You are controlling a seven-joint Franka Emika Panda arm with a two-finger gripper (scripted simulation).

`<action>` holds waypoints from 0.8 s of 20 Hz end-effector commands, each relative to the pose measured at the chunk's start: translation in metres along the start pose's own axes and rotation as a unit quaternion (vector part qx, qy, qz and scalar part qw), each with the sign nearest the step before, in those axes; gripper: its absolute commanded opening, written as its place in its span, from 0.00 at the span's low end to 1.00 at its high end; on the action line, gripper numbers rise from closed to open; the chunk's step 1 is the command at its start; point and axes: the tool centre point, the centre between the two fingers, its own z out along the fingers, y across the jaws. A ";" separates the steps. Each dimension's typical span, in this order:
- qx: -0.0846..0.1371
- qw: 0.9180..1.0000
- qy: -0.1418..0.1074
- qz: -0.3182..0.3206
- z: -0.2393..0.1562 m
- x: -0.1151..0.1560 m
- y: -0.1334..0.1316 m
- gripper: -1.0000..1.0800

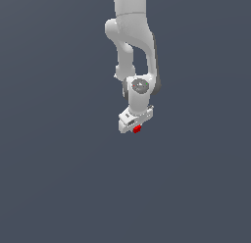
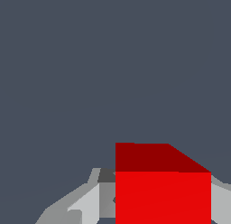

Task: Lift up the red cube by 0.2 meters.

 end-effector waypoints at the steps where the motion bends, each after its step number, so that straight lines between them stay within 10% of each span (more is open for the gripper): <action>1: 0.000 1.000 0.000 0.000 0.000 0.000 0.000 0.00; 16: 0.000 1.000 0.000 0.000 -0.050 -0.001 -0.001 0.00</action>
